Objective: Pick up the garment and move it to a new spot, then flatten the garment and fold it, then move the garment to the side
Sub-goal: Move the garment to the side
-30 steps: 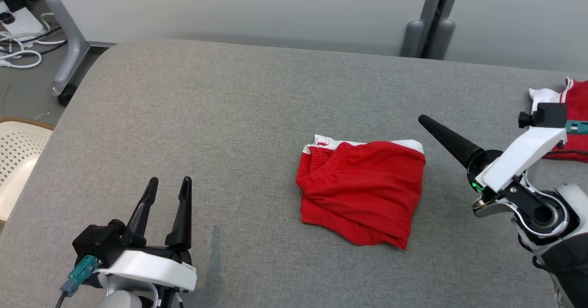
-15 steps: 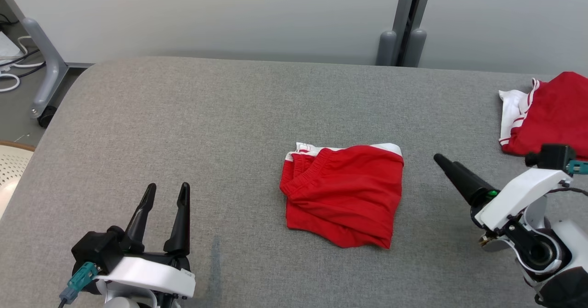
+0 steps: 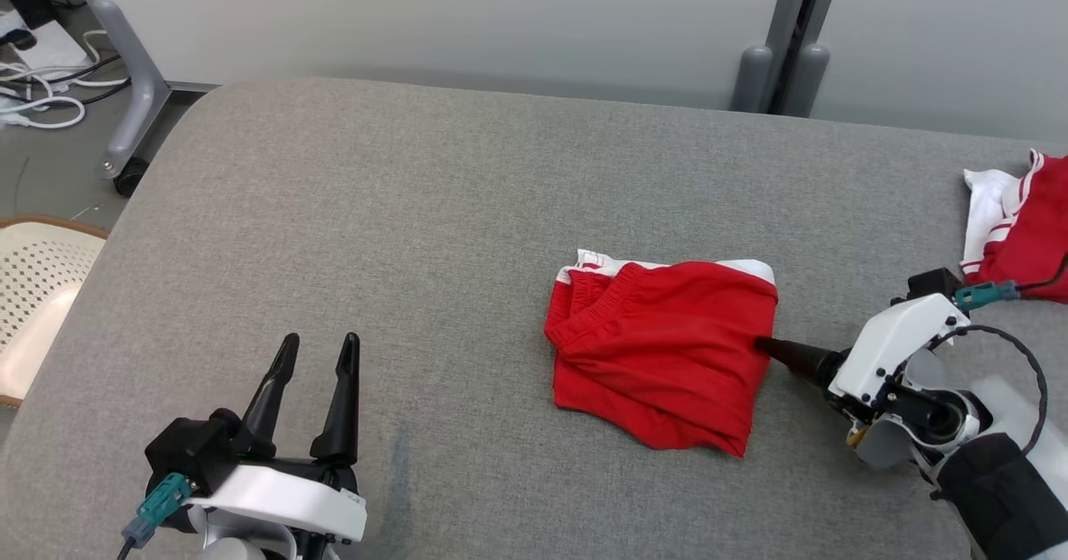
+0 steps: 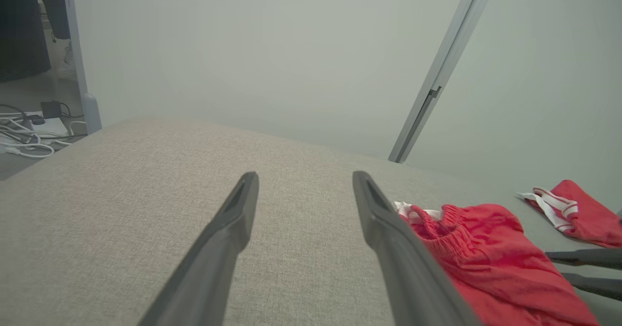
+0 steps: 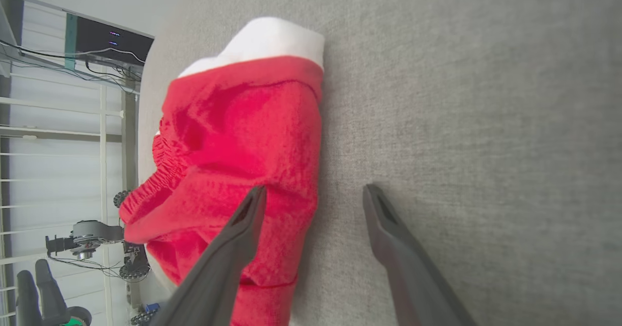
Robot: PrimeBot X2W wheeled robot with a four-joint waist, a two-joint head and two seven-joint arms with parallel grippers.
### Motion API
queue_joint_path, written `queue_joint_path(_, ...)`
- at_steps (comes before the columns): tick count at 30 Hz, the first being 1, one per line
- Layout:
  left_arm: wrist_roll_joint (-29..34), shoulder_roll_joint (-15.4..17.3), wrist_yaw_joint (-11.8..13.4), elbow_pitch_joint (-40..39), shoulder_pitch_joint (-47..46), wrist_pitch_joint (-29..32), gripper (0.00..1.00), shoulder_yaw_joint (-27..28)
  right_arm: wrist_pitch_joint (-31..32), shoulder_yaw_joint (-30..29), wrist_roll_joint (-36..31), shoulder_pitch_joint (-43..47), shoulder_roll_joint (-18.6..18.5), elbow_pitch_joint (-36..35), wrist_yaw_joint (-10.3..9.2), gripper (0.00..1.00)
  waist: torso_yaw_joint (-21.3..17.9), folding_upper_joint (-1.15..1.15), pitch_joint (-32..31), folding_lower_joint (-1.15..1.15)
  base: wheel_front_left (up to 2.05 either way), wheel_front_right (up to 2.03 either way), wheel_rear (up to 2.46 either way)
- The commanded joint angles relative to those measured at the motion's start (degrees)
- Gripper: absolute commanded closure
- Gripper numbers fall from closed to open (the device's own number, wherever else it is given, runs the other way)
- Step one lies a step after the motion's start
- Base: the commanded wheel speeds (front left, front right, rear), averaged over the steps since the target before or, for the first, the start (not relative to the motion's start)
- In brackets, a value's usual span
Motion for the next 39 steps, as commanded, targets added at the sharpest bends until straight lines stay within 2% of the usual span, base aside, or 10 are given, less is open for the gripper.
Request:
queue_joint_path(1, -0.3, 0.0, -0.1, 0.0, -1.0, 0.0, 0.0, 0.2, 2.1, -0.4, 0.6, -2.4, 0.8, 2.7, 0.14, 0.0, 1.0, 0.0, 0.3, 0.0, 0.0, 0.0, 0.0)
queue_joint_path(8, -0.5, -0.4, -0.1, 0.0, -0.8, 0.0, 0.0, 0.4, 6.5, -0.7, 1.3, -5.4, 3.6, 10.4, 0.09, 0.0, 2.7, 0.0, 0.9, 0.0, 0.0, 0.0, 0.0)
queue_joint_path(13, -0.4, -0.5, -0.1, -0.1, -1.0, 0.0, 0.0, 0.6, 7.6, -1.0, 1.8, -5.9, 4.5, 11.6, 0.07, 0.0, 3.2, 0.0, 1.4, 0.0, 0.0, 0.0, 0.0)
queue_joint_path(14, -0.4, -0.5, -0.1, -0.2, -1.0, 0.0, 0.0, 0.7, 7.7, -1.3, 2.2, -6.0, 4.7, 11.2, 0.07, 0.15, 3.2, 0.0, 1.5, 0.0, 0.0, 0.0, 0.0)
queue_joint_path(15, -0.4, -0.5, -0.1, -0.3, -1.1, 0.0, 0.0, 0.7, 7.5, -1.7, 2.6, -6.0, 4.9, 10.6, 0.08, 0.55, 3.2, 0.0, 1.6, 0.0, 0.0, 0.0, 0.0)
queue_joint_path(16, -0.4, -0.5, -0.1, -0.3, -1.1, 0.0, 0.0, 0.8, 7.4, -2.0, 2.9, -6.0, 4.9, 9.8, 0.08, 0.8, 3.1, 0.0, 1.7, 0.0, 0.0, 0.0, 0.0)
queue_joint_path(17, -0.4, -0.5, -0.1, -0.3, -1.0, 0.0, 0.0, 0.9, 7.2, -2.2, 3.1, -5.9, 4.9, 9.2, 0.1, 1.0, 3.0, 0.0, 1.7, 0.0, 0.0, 0.0, 0.0)
queue_joint_path(23, 0.2, -0.6, -0.1, -0.3, -1.1, 0.0, 0.0, 1.1, 6.1, -2.2, 2.9, -5.4, 4.2, 5.1, 0.1, 1.0, 1.9, 0.0, 1.5, 0.0, 0.0, 0.0, 0.0)
queue_joint_path(28, 0.5, -0.5, -0.1, -0.3, -1.1, 0.0, 0.0, 0.9, 5.4, -0.7, 1.7, -4.3, 2.4, -1.6, 0.1, 1.0, 0.5, 0.0, 1.4, 0.0, 0.0, 0.0, 0.0)
queue_joint_path(39, 0.3, -0.1, -0.1, -0.9, -2.9, 0.0, 0.0, -1.1, 7.7, 3.4, -3.0, -7.6, -8.5, -16.7, 0.11, 1.0, -5.0, 0.0, 4.2, 0.0, 0.0, 0.0, 0.0)
